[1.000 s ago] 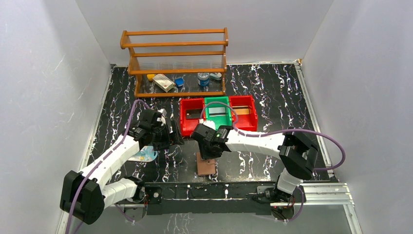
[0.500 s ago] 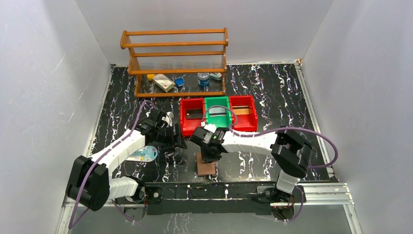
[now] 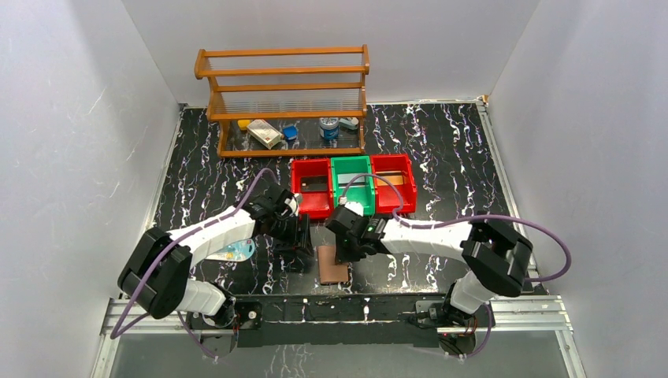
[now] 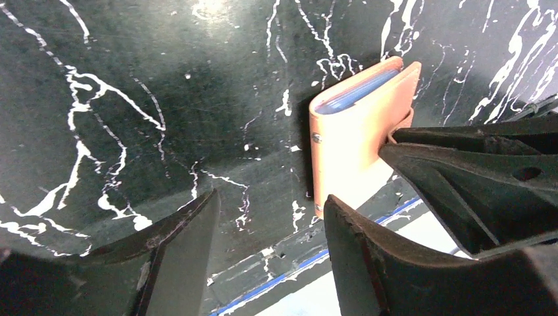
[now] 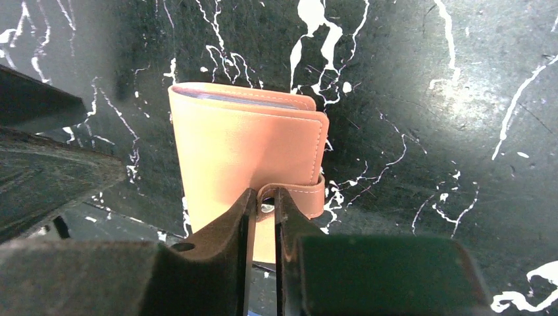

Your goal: Take the credit cards out of the card holder

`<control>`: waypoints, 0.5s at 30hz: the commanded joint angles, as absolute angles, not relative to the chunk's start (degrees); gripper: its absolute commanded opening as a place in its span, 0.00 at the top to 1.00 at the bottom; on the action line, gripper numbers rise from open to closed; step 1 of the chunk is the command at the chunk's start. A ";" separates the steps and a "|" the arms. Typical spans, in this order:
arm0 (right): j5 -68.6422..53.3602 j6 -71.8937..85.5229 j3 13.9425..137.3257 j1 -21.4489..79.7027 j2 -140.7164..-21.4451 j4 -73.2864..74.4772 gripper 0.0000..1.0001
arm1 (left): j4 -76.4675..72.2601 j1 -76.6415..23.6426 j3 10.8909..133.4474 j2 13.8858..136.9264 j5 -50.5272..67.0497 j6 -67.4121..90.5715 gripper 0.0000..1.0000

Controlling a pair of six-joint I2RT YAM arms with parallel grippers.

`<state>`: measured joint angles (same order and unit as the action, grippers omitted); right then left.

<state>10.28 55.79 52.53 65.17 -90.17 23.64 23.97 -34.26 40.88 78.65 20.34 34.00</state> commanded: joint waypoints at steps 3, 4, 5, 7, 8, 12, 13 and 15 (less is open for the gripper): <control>2.44 57.54 44.10 61.28 -86.81 13.67 0.81 | 21.95 -37.43 43.28 79.80 21.08 35.50 0.41; 1.66 57.69 43.06 60.67 -86.29 12.73 0.81 | 21.78 -37.93 43.54 80.49 21.03 35.67 0.41; 0.94 57.86 42.23 60.08 -85.86 11.97 0.81 | 21.56 -38.49 43.87 81.15 21.07 35.97 0.41; -0.25 58.38 40.93 59.05 -85.37 10.86 0.81 | 20.84 -39.98 44.53 82.70 21.18 36.28 0.41; -0.60 58.50 40.44 58.84 -85.30 10.60 0.81 | 20.57 -40.64 44.89 83.89 21.26 36.55 0.41; -0.62 58.79 40.34 58.70 -85.19 11.04 0.81 | 19.64 -43.58 46.33 87.60 21.41 36.99 0.41; -0.55 58.80 40.34 58.63 -85.09 11.03 0.81 | 19.43 -44.25 46.61 88.49 21.13 37.15 0.43; -0.58 58.86 40.18 58.61 -85.04 10.99 0.81 | 19.30 -45.10 46.81 89.91 19.99 38.20 0.48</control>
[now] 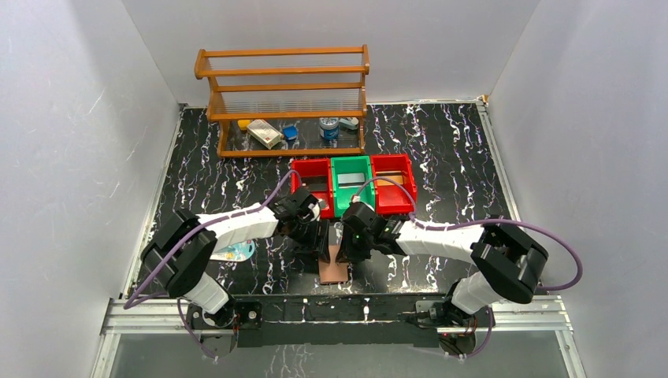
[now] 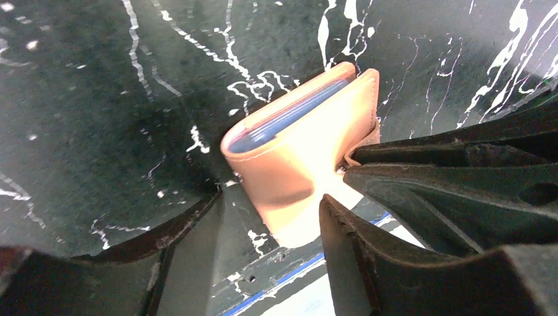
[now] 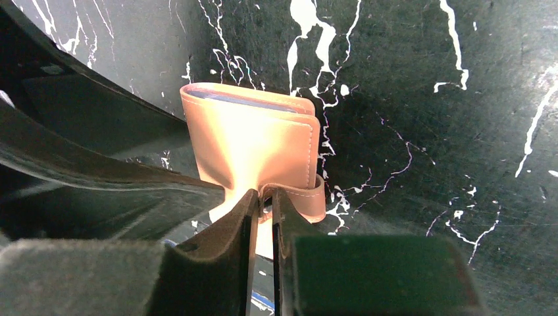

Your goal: Take the credit cards out of the card holder

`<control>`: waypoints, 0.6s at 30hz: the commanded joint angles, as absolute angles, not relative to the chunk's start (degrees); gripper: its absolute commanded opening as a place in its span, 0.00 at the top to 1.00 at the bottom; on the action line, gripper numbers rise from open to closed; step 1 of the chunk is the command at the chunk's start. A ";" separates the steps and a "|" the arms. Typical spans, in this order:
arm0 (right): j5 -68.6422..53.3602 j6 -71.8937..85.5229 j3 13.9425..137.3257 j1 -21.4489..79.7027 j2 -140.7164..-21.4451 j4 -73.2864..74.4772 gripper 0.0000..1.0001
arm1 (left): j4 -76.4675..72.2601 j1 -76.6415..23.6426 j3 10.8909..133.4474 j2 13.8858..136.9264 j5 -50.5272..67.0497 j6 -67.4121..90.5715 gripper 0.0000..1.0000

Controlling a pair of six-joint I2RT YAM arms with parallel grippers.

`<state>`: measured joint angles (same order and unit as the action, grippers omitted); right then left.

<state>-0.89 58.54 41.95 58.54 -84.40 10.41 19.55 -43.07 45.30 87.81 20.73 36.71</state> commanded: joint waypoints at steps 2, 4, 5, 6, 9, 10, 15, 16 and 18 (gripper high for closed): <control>-0.57 58.93 40.17 58.62 -85.08 11.12 0.81 | 19.05 -45.49 46.33 90.26 17.88 39.66 0.54; -0.26 59.04 40.31 58.54 -84.96 11.63 0.81 | 19.26 -45.53 45.64 90.14 15.68 40.39 0.57; 0.00 59.13 40.43 58.51 -84.72 12.01 0.81 | 19.51 -45.51 45.28 90.18 14.78 40.49 0.58; 0.37 59.27 40.51 58.53 -84.34 12.45 0.81 | 19.84 -45.48 45.01 90.23 14.16 40.51 0.59; 2.06 59.41 40.83 58.44 -82.28 14.20 0.80 | 21.15 -45.52 44.56 90.45 12.09 40.62 0.61; 2.83 59.41 41.12 58.45 -81.53 15.25 0.79 | 21.64 -45.53 44.46 90.32 11.44 40.68 0.61; 8.18 59.85 44.65 58.45 -80.16 25.46 0.75 | 22.19 -45.52 44.15 88.89 9.89 41.00 0.61; 8.80 59.78 45.57 58.41 -80.42 27.79 0.74 | 22.15 -45.46 44.29 88.91 9.99 40.87 0.61; 10.09 59.77 47.04 58.45 -80.68 31.59 0.72 | 22.23 -45.53 44.58 88.99 10.31 40.39 0.61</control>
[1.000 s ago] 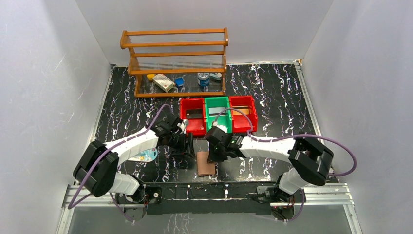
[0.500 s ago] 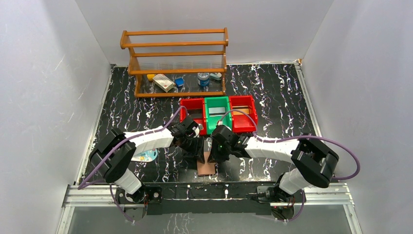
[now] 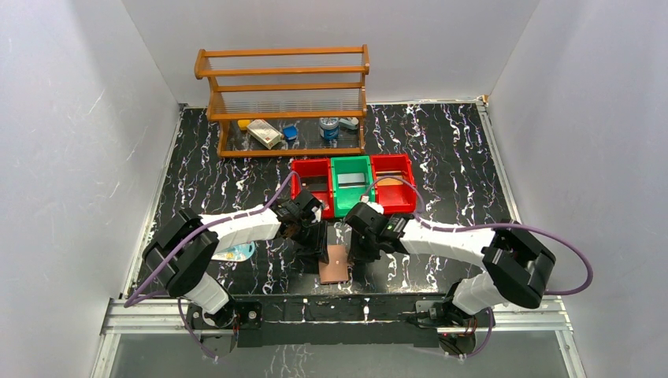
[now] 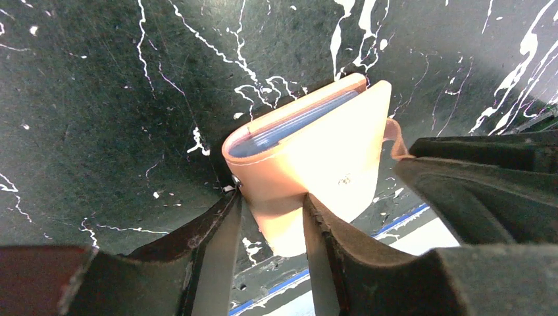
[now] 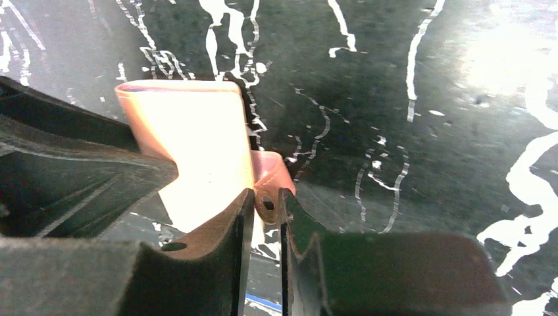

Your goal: Take the credit cards out of the card holder

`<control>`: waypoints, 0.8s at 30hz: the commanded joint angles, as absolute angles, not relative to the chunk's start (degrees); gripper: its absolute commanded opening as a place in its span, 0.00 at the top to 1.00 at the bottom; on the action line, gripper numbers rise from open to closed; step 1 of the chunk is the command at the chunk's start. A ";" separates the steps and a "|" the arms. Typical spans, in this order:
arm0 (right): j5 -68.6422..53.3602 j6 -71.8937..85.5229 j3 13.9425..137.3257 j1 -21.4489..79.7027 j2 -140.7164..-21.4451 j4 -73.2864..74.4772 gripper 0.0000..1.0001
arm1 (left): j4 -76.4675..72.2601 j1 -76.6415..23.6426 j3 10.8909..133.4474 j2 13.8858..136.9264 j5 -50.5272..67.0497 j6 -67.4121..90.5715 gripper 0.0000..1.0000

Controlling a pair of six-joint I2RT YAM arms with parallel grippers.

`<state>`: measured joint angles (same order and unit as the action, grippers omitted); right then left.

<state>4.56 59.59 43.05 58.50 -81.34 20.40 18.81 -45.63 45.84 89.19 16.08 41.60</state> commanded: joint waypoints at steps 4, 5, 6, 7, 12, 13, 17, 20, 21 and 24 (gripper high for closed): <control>13.10 60.26 47.73 58.43 -79.16 35.80 0.63 | 22.26 -45.52 44.82 88.38 10.61 40.13 0.61; 13.54 60.08 47.59 58.44 -78.54 35.88 0.60 | 22.22 -45.48 44.78 88.09 10.70 39.96 0.61; 13.34 59.66 47.55 58.39 -77.97 35.45 0.58 | 22.23 -45.52 44.76 87.91 10.76 39.80 0.61; 12.69 59.10 47.55 58.36 -77.42 34.57 0.56 | 22.24 -45.53 44.84 87.63 11.04 39.63 0.60; 5.58 56.77 50.58 57.73 -79.05 32.93 0.52 | 22.24 -45.52 45.60 87.95 13.47 38.08 0.59; 4.95 56.44 51.54 57.70 -79.56 32.85 0.51 | 22.24 -45.54 45.65 88.04 13.73 38.06 0.59; 4.40 55.47 51.89 57.66 -80.77 30.99 0.51 | 22.19 -45.55 46.02 88.07 13.97 37.76 0.59; 3.16 55.05 51.59 57.65 -82.18 29.25 0.52 | 22.15 -45.57 46.14 88.17 14.06 37.55 0.59; 2.75 54.95 51.49 57.66 -82.67 28.78 0.53 | 22.19 -45.54 46.14 88.29 14.13 37.60 0.59; 2.35 54.70 51.30 57.63 -84.07 28.51 0.56 | 22.17 -45.52 46.14 88.28 14.14 37.55 0.59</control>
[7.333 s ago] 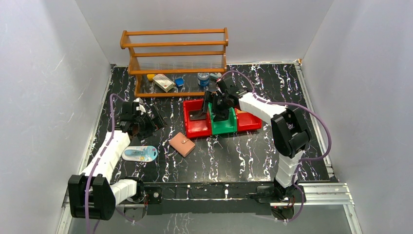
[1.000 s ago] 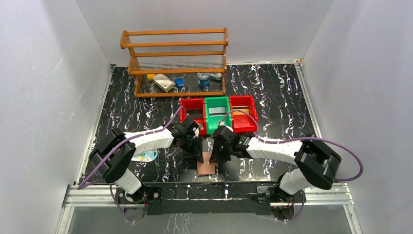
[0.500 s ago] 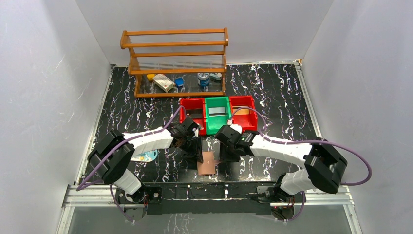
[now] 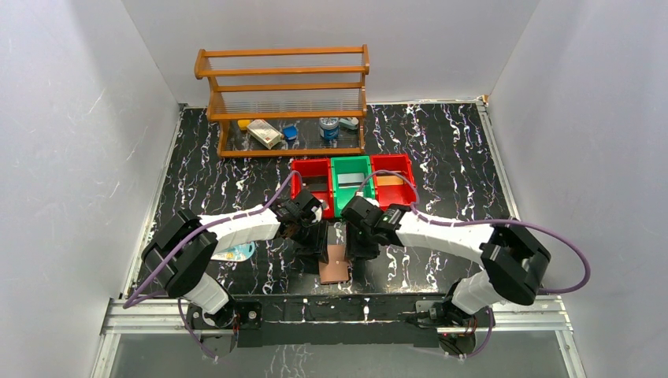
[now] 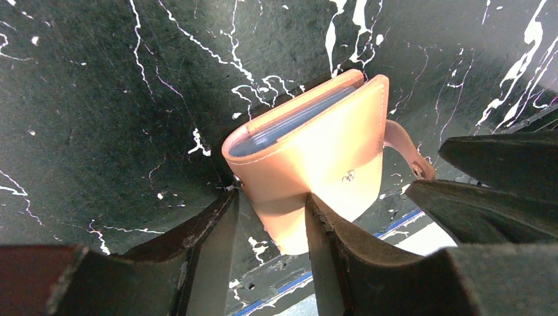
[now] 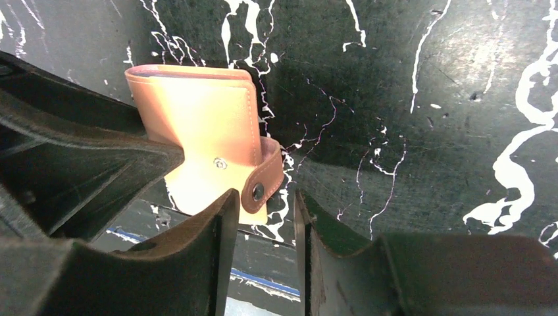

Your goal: Take the credit cards out of the card holder

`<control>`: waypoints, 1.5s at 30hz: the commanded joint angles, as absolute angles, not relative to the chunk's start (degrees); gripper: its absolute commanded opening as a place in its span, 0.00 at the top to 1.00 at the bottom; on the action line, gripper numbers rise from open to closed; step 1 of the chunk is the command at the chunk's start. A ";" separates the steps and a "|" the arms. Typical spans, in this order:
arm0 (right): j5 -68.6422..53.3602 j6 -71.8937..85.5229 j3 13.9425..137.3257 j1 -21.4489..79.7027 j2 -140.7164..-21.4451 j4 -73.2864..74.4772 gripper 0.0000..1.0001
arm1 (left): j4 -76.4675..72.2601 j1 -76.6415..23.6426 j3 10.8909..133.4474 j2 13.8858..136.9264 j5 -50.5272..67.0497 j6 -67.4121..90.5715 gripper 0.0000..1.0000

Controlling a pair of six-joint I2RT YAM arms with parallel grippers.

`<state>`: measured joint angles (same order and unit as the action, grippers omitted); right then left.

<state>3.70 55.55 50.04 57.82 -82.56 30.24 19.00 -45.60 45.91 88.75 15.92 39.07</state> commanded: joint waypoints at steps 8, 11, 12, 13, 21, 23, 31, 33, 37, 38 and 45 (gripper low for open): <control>3.40 54.45 48.74 57.66 -84.64 27.47 0.67 | 22.15 -45.53 46.03 88.00 13.97 37.79 0.59; 3.75 54.37 47.86 57.66 -84.74 25.48 0.72 | 22.15 -45.53 46.12 88.05 14.05 37.63 0.59; 3.75 54.28 47.68 57.65 -84.99 24.81 0.72 | 22.08 -45.53 46.08 88.13 14.06 37.64 0.59; 3.55 54.23 47.64 57.65 -85.34 24.36 0.72 | 22.06 -45.52 46.18 88.28 14.06 37.55 0.59; 4.95 54.67 47.13 57.66 -85.18 24.85 0.82 | 22.13 -45.55 46.61 87.32 13.35 37.39 0.59; 5.54 54.67 47.02 57.65 -84.21 24.78 0.88 | 22.13 -45.48 46.41 86.50 12.76 37.57 0.58; 9.01 56.52 46.43 58.05 -79.74 25.07 0.97 | 23.09 -45.48 46.54 81.60 7.01 38.52 0.47; 9.40 56.85 45.16 58.02 -76.76 22.94 0.97 | 23.73 -45.52 46.45 79.14 4.08 39.24 0.44; 7.19 55.16 44.65 58.02 -73.14 19.05 0.97 | 24.95 -45.53 46.30 73.09 -1.38 40.02 0.37; 6.21 54.78 44.74 58.02 -72.79 18.12 0.97 | 25.41 -45.53 46.24 71.80 -2.90 40.37 0.35; 0.86 53.00 47.64 58.01 -73.19 15.20 0.96 | 29.01 -45.49 45.43 62.17 -13.75 43.59 0.20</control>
